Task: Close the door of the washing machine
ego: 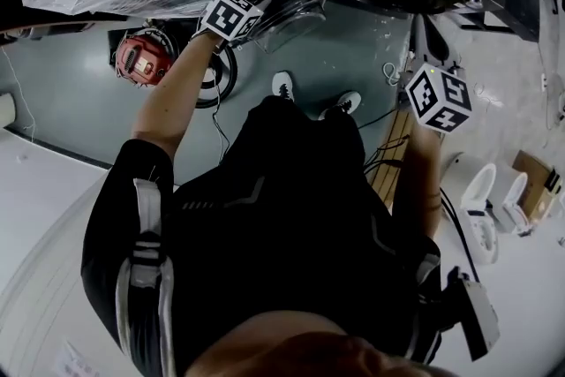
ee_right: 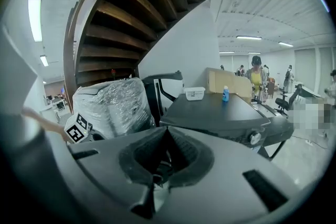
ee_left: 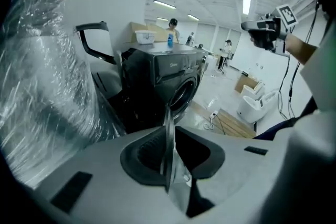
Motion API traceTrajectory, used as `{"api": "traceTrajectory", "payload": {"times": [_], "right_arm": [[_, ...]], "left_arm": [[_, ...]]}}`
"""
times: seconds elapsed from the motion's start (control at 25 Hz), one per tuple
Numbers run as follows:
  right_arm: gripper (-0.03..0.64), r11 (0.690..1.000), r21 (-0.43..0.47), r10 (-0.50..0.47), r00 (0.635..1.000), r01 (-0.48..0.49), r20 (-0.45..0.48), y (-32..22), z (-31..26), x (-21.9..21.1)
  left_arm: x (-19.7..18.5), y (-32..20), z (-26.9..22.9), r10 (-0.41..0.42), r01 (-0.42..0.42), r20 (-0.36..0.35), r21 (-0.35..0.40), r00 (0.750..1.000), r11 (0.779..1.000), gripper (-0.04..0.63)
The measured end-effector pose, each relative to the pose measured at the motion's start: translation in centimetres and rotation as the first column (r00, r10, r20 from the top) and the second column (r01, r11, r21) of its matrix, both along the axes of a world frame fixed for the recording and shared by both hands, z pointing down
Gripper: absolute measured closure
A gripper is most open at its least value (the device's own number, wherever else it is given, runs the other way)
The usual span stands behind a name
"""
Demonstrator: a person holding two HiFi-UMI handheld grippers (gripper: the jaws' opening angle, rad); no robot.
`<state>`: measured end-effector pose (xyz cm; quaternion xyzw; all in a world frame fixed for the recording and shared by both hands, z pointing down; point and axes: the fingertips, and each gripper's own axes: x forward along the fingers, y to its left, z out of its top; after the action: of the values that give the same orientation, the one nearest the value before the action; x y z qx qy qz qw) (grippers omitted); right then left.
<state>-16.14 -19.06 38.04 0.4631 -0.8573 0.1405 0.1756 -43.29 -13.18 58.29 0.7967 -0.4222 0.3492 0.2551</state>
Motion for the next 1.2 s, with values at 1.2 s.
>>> {"api": "traceTrajectory", "payload": {"times": [1.2], "right_arm": [[0.612,0.986,-0.169,-0.026,0.998,0.016,-0.060,5.2,8.1,0.3]], "left_arm": [[-1.4,0.7,13.3,0.038,-0.040,-0.014,-0.213,0.999,0.976,0.430]]}}
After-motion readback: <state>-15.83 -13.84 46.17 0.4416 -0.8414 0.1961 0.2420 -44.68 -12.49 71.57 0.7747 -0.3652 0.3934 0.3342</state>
